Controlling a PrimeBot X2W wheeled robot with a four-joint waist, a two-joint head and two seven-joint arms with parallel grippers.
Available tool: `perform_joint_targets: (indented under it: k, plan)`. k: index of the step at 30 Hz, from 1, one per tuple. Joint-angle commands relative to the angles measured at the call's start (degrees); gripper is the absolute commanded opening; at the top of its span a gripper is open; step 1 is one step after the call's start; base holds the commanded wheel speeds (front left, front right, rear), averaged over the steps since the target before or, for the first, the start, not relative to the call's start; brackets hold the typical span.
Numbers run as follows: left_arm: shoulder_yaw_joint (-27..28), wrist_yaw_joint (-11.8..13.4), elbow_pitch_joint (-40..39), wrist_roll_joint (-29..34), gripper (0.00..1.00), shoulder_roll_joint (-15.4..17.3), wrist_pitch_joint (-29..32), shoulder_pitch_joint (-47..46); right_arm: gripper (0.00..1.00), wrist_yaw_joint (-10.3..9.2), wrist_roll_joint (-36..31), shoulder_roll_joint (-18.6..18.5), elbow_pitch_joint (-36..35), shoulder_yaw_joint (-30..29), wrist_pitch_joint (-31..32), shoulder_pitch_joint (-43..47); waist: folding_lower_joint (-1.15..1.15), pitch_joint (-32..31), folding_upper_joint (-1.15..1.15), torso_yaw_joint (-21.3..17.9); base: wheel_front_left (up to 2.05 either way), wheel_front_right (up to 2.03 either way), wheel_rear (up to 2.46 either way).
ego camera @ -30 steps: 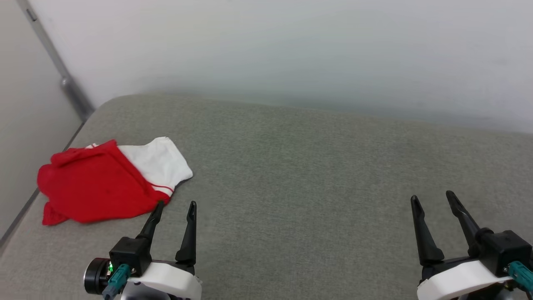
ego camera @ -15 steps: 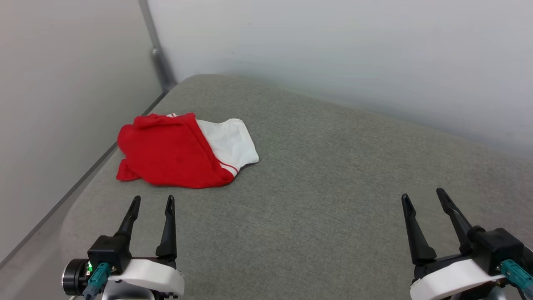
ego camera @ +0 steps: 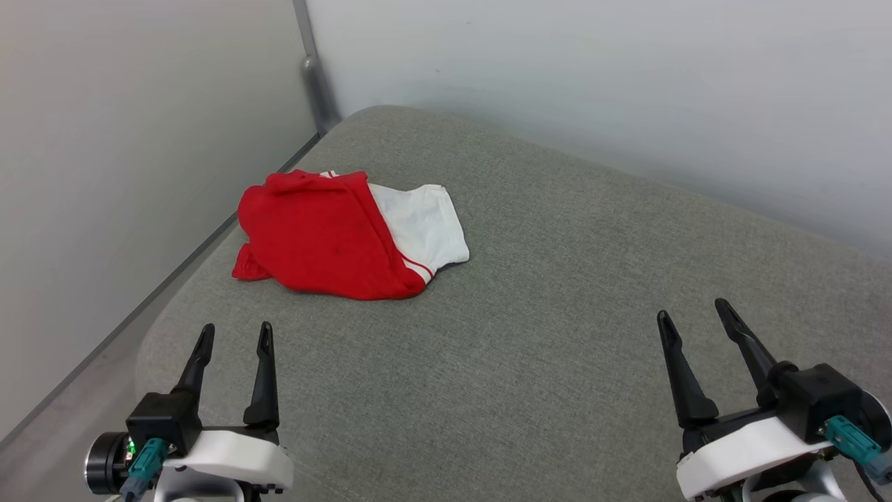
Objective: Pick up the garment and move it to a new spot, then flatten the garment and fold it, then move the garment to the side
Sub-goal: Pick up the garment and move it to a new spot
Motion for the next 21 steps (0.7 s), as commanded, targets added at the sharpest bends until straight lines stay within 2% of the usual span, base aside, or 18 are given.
perform_joint_targets:
  k: [1,7,11,21]
  plan:
    - [0.2,-0.1,0.3,0.2,1.00,0.3,-0.2,-1.2,1.00,-0.02,0.5,-0.4,0.1,0.1,-0.4,-0.7,0.00,0.0,0.00,0.0,0.00,0.00,0.00]
    - [-0.6,-0.5,3.8,0.8,1.00,1.5,-0.2,-5.9,1.00,-0.02,0.6,-0.5,-0.6,-0.9,-0.2,-0.1,0.00,0.4,0.00,0.1,0.00,0.00,0.00]
    - [-0.6,-0.7,7.1,-0.5,1.00,2.9,1.3,-12.6,1.00,-0.02,-0.1,-1.0,-2.2,-0.8,0.8,-1.2,0.00,3.1,0.00,-2.0,0.00,0.00,0.00]
    - [0.9,-1.3,13.8,-5.3,1.00,8.5,13.6,-29.1,1.00,-0.02,-0.5,-2.7,-5.8,-0.5,2.5,-4.8,0.00,12.6,0.00,-8.9,0.00,0.00,0.00]
